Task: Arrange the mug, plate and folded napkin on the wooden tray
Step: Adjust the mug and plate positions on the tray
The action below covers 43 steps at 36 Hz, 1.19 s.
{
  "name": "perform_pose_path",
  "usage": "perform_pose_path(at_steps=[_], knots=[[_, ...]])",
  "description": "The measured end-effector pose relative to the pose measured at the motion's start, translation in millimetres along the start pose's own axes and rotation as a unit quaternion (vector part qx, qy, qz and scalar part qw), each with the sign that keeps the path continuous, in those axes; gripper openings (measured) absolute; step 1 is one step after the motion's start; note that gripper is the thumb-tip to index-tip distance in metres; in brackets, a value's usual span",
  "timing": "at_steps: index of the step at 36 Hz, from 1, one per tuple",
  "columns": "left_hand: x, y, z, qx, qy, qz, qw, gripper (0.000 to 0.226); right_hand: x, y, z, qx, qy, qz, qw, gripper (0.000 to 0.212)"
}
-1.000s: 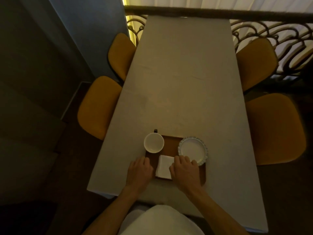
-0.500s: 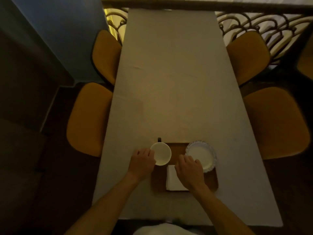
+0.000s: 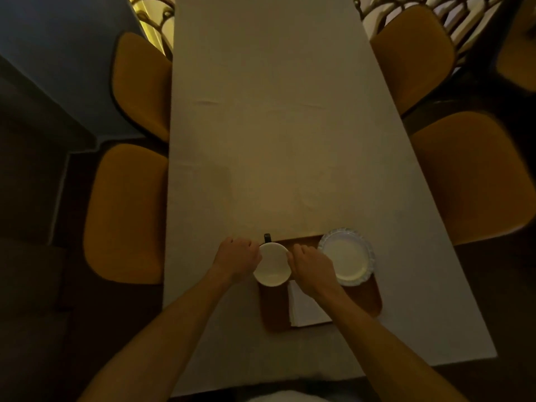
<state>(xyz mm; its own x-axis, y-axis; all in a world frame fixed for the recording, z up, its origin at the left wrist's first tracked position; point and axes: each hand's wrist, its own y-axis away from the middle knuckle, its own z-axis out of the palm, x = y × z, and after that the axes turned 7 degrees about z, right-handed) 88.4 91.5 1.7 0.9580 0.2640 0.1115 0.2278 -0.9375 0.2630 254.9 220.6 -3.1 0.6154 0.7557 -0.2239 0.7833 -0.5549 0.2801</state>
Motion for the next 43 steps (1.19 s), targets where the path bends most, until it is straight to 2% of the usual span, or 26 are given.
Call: perform_pose_path(at_steps=[5, 17, 21, 26, 32, 37, 43], knots=[[-3.3, -0.2, 5.1, -0.018, 0.035, 0.003, 0.999, 0.031, -0.3, -7.5, 2.6, -0.071, 0.013, -0.012, 0.997, 0.023], [0.4, -21.9, 5.1, -0.054, 0.086, -0.003, 0.995, 0.029, 1.6, 12.6, 3.6, -0.136, -0.041, 0.002, 0.990, 0.013], [2.5, -25.8, 2.5, -0.044, 0.108, -0.012, 0.993, 0.029, -0.1, 20.3, 7.4, -0.124, -0.053, 0.031, 0.990, 0.024], [2.1, -16.0, 1.2, -0.017, 0.100, -0.032, 0.994, 0.026, 3.7, 15.3, 1.1, -0.136, -0.090, 0.013, 0.987, 0.026], [8.8, 10.1, 9.1, -0.003, 0.127, -0.107, 0.986, 0.029, 9.3, -8.1, -6.3, -0.085, -0.206, 0.139, 0.965, 0.032], [25.2, 30.7, 16.1, -0.030, 0.152, -0.184, 0.971, 0.030, 3.3, -29.3, -15.9, -0.080, -0.204, 0.067, 0.973, 0.025], [45.9, 39.8, 19.5, -0.062, 0.204, -0.224, 0.951, 0.037, 4.3, -45.8, -6.5, -0.102, -0.129, -0.016, 0.986, 0.041]])
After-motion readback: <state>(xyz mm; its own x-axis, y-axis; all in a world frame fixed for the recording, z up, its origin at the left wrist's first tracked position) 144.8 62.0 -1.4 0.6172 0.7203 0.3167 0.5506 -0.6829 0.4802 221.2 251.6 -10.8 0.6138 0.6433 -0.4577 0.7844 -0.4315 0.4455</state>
